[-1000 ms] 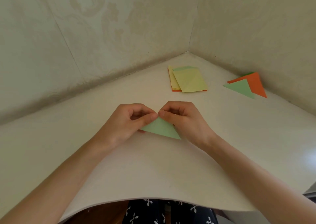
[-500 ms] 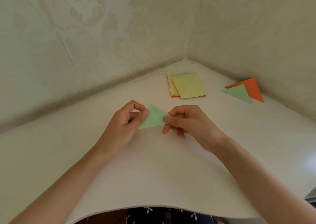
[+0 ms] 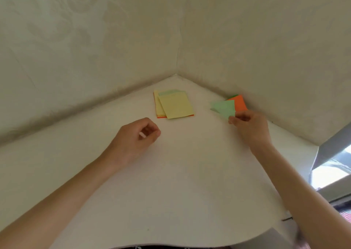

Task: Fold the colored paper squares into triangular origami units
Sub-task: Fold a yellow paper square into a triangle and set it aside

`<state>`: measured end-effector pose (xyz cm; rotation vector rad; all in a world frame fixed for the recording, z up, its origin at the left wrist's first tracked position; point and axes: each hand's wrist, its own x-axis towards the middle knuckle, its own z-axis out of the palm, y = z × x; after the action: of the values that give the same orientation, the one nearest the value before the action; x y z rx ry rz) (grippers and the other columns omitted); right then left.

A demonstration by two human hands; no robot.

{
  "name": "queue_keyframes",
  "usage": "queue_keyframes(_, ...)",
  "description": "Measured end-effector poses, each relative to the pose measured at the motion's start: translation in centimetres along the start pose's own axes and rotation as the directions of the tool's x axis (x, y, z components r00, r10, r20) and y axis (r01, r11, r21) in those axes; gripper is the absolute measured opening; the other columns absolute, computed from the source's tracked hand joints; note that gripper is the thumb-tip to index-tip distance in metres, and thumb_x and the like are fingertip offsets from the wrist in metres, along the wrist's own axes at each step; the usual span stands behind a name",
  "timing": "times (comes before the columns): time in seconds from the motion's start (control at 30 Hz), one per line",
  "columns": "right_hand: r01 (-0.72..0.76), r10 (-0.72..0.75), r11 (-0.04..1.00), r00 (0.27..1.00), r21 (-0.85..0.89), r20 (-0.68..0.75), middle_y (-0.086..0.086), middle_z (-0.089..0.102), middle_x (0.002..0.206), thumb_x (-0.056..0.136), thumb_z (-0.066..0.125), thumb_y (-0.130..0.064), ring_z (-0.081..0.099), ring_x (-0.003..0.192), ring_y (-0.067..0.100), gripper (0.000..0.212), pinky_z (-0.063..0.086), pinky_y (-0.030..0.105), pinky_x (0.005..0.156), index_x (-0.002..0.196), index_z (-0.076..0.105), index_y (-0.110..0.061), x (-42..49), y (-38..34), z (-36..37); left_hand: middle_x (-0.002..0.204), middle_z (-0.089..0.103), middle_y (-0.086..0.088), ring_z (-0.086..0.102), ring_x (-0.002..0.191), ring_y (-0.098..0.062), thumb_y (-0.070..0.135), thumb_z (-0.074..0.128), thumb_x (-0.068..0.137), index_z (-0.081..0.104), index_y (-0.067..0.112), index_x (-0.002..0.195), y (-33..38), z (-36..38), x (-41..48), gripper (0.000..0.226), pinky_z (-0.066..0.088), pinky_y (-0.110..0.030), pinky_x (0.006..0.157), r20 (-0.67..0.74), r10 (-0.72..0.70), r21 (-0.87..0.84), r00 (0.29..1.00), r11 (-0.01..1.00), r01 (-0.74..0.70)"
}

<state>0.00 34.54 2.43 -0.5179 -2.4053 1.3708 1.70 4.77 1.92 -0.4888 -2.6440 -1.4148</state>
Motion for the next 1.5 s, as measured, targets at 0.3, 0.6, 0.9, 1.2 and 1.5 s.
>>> queue_keyframes(0.3, 0.104, -0.142, 0.907, 0.988, -0.408, -0.065, 0.007, 0.066, 0.108, 0.086, 0.065, -0.026, 0.055, 0.103, 0.028, 0.026, 0.042, 0.033, 0.080, 0.109, 0.066, -0.013, 3.0, 0.9, 1.1, 0.111, 0.050, 0.018, 0.050, 0.109, -0.006, 0.030, 0.054, 0.089, 0.066, 0.020, 0.106, -1.1, 3.8, 2.2, 0.024, 0.037, -0.022, 0.095, 0.117, 0.160, 0.244, 0.980, 0.952, -0.185)
queue_keyframes(0.6, 0.778, -0.678, 0.583, 0.624, -0.234, 0.388, 0.013, 0.055, 0.127, 0.087, 0.064, -0.015, 0.049, 0.115, 0.028, 0.040, 0.037, 0.027, 0.097, 0.125, 0.056, -0.007, -0.4, -3.3, 6.4, 0.103, 0.060, 0.008, 0.055, 0.095, 0.003, 0.002, 0.060, 0.087, 0.068, 0.014, 0.094, -1.4, 2.5, 2.1, 0.017, 0.031, 0.000, 0.085, -0.110, 0.125, 0.142, 0.986, 0.984, -0.109)
queue_keyframes(0.9, 0.837, -0.600, 0.474, 0.536, -0.276, 0.594, 0.016, 0.060, 0.122, 0.102, 0.038, -0.019, 0.054, 0.110, 0.033, 0.033, 0.038, 0.042, 0.090, 0.119, 0.060, -0.003, 0.4, -3.7, 9.4, 0.093, 0.059, 0.012, 0.055, 0.088, 0.004, -0.002, 0.058, 0.087, 0.067, 0.015, 0.090, -1.2, 1.9, 2.3, 0.019, 0.032, 0.001, 0.077, -0.170, 0.000, 0.047, 0.985, 0.999, 0.008)
queue_keyframes(1.2, 0.914, -0.890, 0.403, 0.404, -0.048, 0.212, 0.010, 0.070, 0.102, 0.094, 0.048, -0.014, 0.059, 0.103, 0.024, 0.023, 0.043, 0.026, 0.090, 0.095, 0.067, 0.000, -2.1, -5.3, 8.7, 0.101, 0.071, -0.013, 0.070, 0.089, -0.020, 0.047, 0.055, 0.082, 0.058, 0.010, 0.104, 1.9, 0.5, 2.4, 0.043, 0.057, -0.034, 0.077, 0.098, -0.430, -0.855, 0.897, 0.425, 0.297)
queue_keyframes(1.5, 0.928, -0.920, 0.331, 0.277, 0.172, 0.278, -0.001, 0.071, 0.104, 0.095, 0.050, -0.028, 0.053, 0.109, 0.016, 0.030, 0.042, 0.024, 0.095, 0.090, 0.073, -0.008, -5.5, -4.3, 8.7, 0.086, 0.071, -0.006, 0.068, 0.075, -0.014, 0.002, 0.067, 0.068, 0.066, 0.006, 0.099, 0.6, -2.8, -0.4, 0.031, 0.057, -0.023, 0.063, 0.074, -0.409, -0.818, 0.910, 0.497, 0.290)
